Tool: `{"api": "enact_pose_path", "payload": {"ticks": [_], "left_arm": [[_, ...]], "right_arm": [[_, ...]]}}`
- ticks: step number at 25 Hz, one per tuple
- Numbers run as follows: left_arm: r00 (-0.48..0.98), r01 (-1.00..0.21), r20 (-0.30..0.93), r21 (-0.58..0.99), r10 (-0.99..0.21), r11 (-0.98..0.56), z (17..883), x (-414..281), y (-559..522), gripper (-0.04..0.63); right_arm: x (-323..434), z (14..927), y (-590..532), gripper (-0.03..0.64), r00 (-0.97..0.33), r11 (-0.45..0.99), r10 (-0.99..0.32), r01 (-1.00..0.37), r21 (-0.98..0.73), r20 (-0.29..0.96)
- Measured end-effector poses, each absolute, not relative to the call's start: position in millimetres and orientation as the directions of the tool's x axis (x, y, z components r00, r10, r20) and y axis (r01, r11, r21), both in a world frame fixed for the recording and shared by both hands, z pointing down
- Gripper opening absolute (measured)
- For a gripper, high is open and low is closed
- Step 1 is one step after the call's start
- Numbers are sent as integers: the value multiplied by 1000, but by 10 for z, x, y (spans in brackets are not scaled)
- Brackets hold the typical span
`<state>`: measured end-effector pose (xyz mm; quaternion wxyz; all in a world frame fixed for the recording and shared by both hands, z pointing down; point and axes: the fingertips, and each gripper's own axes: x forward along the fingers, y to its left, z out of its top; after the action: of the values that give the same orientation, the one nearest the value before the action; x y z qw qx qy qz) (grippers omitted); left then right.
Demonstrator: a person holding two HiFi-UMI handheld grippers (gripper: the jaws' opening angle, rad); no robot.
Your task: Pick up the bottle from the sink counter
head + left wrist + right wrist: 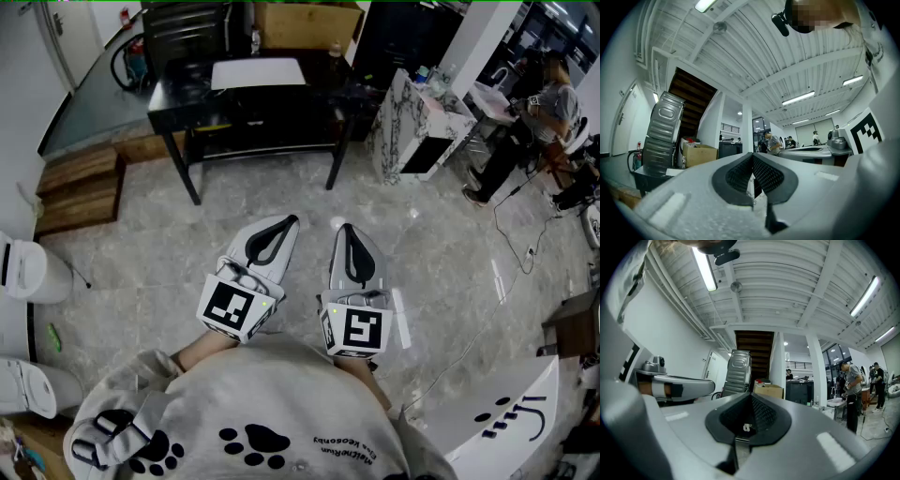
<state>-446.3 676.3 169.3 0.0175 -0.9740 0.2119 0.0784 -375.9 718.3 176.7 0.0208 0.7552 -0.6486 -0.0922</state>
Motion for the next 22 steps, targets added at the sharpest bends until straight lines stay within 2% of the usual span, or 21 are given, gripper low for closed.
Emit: {"api": "enact_pose_path", "payload": {"ticks": [22], "left_arm": [[874, -469, -141, 3, -464, -883, 1886, -4183, 6635, -2]], "right_arm": [[-3440, 1915, 7043, 2, 107, -119, -988, -987, 110, -108]]}}
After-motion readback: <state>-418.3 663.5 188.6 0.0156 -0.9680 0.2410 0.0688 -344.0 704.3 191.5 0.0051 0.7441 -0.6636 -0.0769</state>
